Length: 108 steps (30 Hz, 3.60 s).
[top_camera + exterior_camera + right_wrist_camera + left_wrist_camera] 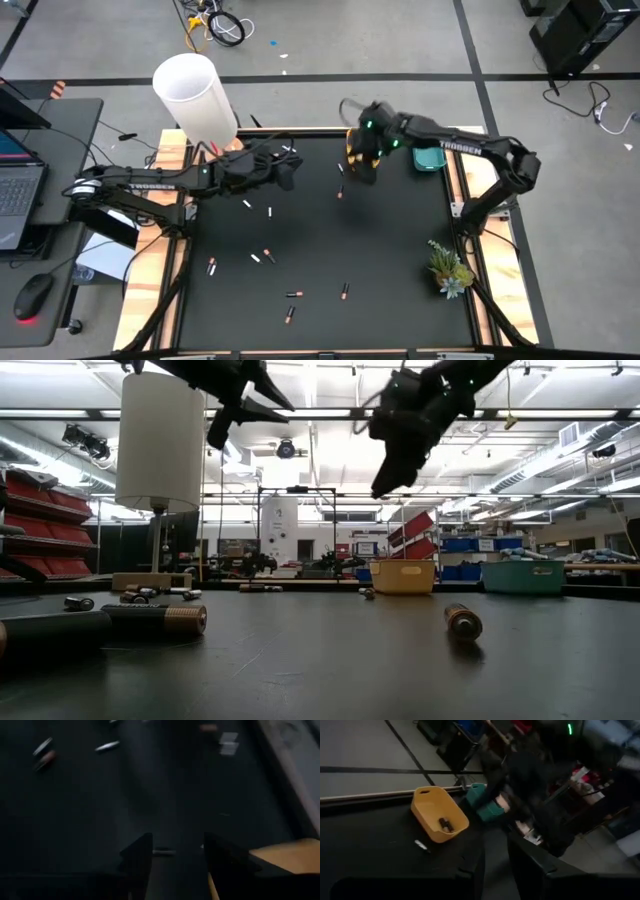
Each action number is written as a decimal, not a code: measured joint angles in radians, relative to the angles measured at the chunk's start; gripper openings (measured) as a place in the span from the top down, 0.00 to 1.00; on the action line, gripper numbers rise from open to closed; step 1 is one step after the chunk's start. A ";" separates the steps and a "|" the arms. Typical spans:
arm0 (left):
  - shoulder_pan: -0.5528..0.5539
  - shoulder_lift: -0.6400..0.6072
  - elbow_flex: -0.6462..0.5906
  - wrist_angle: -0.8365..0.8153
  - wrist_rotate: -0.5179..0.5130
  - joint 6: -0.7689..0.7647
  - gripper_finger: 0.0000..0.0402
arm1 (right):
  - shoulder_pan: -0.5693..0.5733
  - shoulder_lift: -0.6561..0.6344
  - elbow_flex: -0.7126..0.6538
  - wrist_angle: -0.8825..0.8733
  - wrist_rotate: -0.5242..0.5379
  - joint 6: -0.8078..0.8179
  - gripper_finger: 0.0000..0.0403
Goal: Sort batteries
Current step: Adjust the yellow bin on the table
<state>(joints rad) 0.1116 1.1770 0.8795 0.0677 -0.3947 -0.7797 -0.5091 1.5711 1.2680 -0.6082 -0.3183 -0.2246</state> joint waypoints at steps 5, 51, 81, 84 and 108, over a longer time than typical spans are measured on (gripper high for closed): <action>0.000 0.000 0.000 0.019 0.032 0.006 0.76 | 0.110 0.000 -0.062 0.027 0.001 -0.077 0.49; -0.003 0.000 0.000 0.091 0.198 -0.070 0.76 | 0.133 0.208 -0.642 1.195 0.143 0.164 0.39; -0.003 0.000 0.000 0.096 0.250 -0.061 0.76 | -0.175 -0.083 -0.310 0.375 0.351 0.178 0.48; -0.003 0.000 0.000 0.095 0.250 -0.061 0.76 | -0.221 0.001 -0.232 0.282 0.346 0.123 0.49; -0.022 -0.001 -0.001 0.145 0.235 -0.064 0.76 | -0.175 0.201 -0.034 -0.076 0.351 -0.166 0.52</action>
<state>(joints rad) 0.0895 1.1763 0.8787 0.2129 -0.1596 -0.8438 -0.6840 1.7719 1.2343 -0.6841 0.0330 -0.3902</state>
